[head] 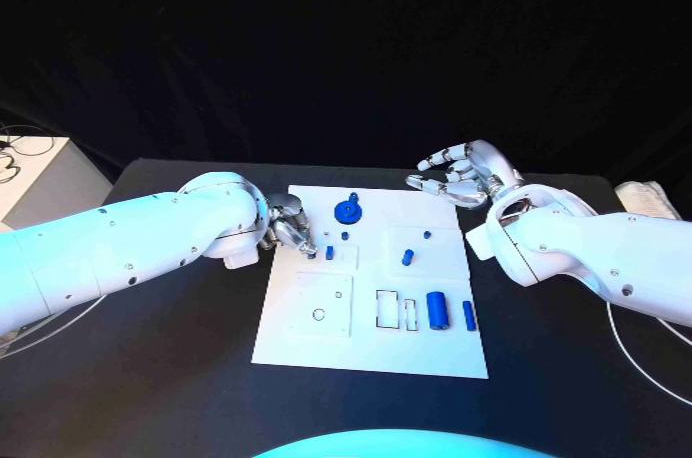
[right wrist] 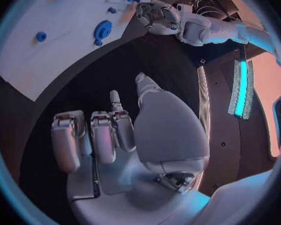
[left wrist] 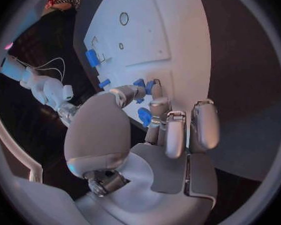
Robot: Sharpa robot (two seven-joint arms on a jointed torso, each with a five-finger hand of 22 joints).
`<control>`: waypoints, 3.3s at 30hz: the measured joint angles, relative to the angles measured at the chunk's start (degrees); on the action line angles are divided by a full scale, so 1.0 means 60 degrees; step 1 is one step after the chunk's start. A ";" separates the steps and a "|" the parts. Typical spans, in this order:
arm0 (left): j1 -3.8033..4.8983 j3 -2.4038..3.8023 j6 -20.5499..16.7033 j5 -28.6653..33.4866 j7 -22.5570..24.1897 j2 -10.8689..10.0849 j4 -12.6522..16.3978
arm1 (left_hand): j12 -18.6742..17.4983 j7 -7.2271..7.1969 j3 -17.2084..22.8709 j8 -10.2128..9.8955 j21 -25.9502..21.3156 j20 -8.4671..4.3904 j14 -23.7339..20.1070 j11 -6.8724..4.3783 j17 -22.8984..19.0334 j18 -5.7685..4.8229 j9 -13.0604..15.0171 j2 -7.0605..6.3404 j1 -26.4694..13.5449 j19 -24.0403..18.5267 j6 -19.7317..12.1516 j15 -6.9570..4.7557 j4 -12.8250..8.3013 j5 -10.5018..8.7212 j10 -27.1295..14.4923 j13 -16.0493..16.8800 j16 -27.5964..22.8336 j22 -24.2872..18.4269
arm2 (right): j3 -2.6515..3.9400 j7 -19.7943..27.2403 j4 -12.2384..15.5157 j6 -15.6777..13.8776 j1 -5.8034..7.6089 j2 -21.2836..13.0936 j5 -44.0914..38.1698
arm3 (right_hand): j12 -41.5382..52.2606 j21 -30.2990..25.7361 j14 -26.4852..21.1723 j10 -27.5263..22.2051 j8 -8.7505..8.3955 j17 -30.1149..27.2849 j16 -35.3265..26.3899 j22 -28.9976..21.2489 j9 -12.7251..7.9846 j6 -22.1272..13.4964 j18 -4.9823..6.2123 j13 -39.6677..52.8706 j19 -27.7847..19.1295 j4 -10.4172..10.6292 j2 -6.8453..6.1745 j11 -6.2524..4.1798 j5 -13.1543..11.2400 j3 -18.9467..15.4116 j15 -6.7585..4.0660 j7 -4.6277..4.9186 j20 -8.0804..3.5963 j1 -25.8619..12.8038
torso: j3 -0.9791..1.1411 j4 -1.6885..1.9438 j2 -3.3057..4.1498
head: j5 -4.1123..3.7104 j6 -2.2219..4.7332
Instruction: Assemble the parts on the task board
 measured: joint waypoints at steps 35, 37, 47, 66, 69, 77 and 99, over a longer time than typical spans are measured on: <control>-0.0010 -0.0027 0.0171 -0.0150 -0.0145 0.0093 -0.0178 | -0.0001 -0.0032 0.0000 -0.0105 0.0000 0.0000 0.0000 -0.0035 0.0000 0.0000 -0.0005 0.0062 -0.0014 -0.0001 0.0034 0.0002 0.0000 -0.0011 0.0042 -0.0003 0.0000 -0.0017 | 0.0001 0.0001 0.0013 0.0010 0.0000 -0.0010 0.0000 | 0.0000 0.0001 0.0000 0.0000 0.0000 0.0000 0.0000 -0.0004 -0.0003 0.0000 0.0000 -0.0002 0.0000 0.0000 -0.0001 0.0000 0.0000 0.0000 0.0000 0.0000 0.0000 0.0000 | -0.0005 0.0001 -0.0001 | -0.0038 -0.0047; -0.0010 -0.0028 0.0171 -0.0153 -0.0156 0.0105 -0.0179 | -0.0001 -0.0032 0.0000 -0.0105 0.0000 0.0000 0.0000 -0.0035 0.0000 0.0000 0.0004 0.0061 -0.0014 -0.0001 0.0034 0.0002 0.0000 -0.0014 0.0043 -0.0003 0.0000 -0.0024 | 0.0001 0.0001 0.0015 0.0011 0.0000 -0.0012 0.0000 | 0.0000 0.0001 0.0000 0.0000 0.0000 -0.0001 0.0000 -0.0004 -0.0003 0.0000 0.0000 -0.0002 0.0000 0.0000 0.0000 0.0000 0.0000 0.0000 0.0000 0.0000 0.0000 0.0000 | -0.0002 0.0001 0.0000 | -0.0040 -0.0050; -0.0009 -0.0031 0.0201 -0.0153 -0.0216 0.0209 -0.0288 | -0.0001 -0.0017 0.0000 -0.0105 -0.0001 0.0000 0.0000 -0.0039 0.0000 0.0000 0.0007 0.0061 -0.0014 -0.0001 0.0049 0.0002 0.0000 -0.0034 0.0074 -0.0004 0.0000 -0.0046 | 0.0001 0.0001 0.0025 0.0011 -0.0001 -0.0020 -0.0002 | 0.0000 0.0001 0.0000 0.0000 0.0000 -0.0001 0.0000 -0.0006 -0.0004 0.0000 -0.0001 -0.0003 0.0000 0.0000 -0.0001 0.0000 0.0000 0.0000 0.0000 0.0000 0.0000 0.0000 | 0.0000 0.0001 0.0000 | -0.0046 -0.0057; -0.0002 -0.0076 0.0303 0.0149 -0.0454 0.0450 -0.0563 | -0.0047 -0.0106 -0.0333 -0.0073 -0.0146 -0.0021 0.0021 -0.0139 0.0000 0.0001 0.0169 0.0325 -0.0580 -0.0023 -0.0036 -0.0018 -0.0336 -0.0200 0.0207 0.0032 -0.0001 -0.0224 | 0.0000 0.0000 0.0043 0.0013 0.0000 -0.0034 -0.0002 | 0.0000 0.0002 0.0000 0.0000 0.0000 -0.0001 0.0000 -0.0007 -0.0001 0.0000 0.0000 -0.0004 0.0000 0.0004 -0.0001 0.0000 0.0000 -0.0055 0.0000 0.0000 0.0000 0.0000 | -0.0003 -0.0001 -0.0002 | -0.0095 -0.0092; 0.0001 -0.0081 0.0297 0.0190 -0.0472 0.0451 -0.0570 | -0.0047 -0.0108 -0.0381 -0.0131 -0.0147 -0.0036 0.0037 -0.0154 0.0000 0.0001 0.0178 0.0346 -0.0635 -0.0038 -0.0038 -0.0035 -0.0385 -0.0201 0.0223 0.0053 -0.0001 -0.0243 | 0.0000 -0.0001 0.0045 0.0014 0.0000 -0.0038 -0.0002 | 0.0000 0.0002 0.0000 0.0000 0.0000 -0.0001 0.0000 -0.0005 0.0003 0.0000 -0.0001 -0.0004 0.0000 0.0010 -0.0001 0.0000 0.0000 -0.0071 0.0000 0.0000 0.0000 -0.0001 | -0.0005 0.0003 -0.0007 | -0.0103 -0.0097; 0.0004 -0.0089 0.0261 0.0246 -0.0507 0.0449 -0.0594 | -0.0047 -0.0227 -0.0705 -0.0395 -0.0228 -0.0036 0.0003 -0.0173 0.0000 0.0001 0.0013 0.0363 -0.0844 -0.0038 0.0085 -0.0070 -0.0698 -0.0248 0.0276 0.0121 -0.0001 -0.0297 | 0.0000 -0.0001 0.0048 0.0013 0.0000 -0.0045 -0.0002 | 0.0000 0.0002 0.0000 0.0000 -0.0001 -0.0001 0.0000 0.0001 0.0003 0.0000 -0.0001 -0.0004 0.0000 0.0010 -0.0001 0.0000 0.0000 -0.0071 0.0000 0.0000 0.0000 0.0000 | -0.0006 0.0005 -0.0011 | -0.0106 -0.0085; -0.0046 0.0138 -0.0306 0.0080 -0.0624 0.0051 -0.0319 | -0.0106 -0.0123 -0.2877 -0.0610 -0.0302 -0.0035 0.0002 -0.0086 0.0000 0.0001 -0.0067 0.0364 -0.0968 -0.0037 0.0254 -0.0069 0.0791 -0.2219 0.0181 0.0108 -0.0001 -0.0319 | 0.0000 0.0008 0.0037 0.0012 0.0000 -0.0048 -0.0001 | 0.0000 -0.0031 0.0000 0.0000 0.0000 -0.0001 -0.0037 -0.0001 0.0001 0.0000 -0.0001 0.0003 0.0000 0.0010 -0.0001 0.0000 0.0000 -0.0070 0.0000 0.0000 0.0000 0.0000 | -0.0012 0.0003 -0.0005 | -0.0116 -0.0034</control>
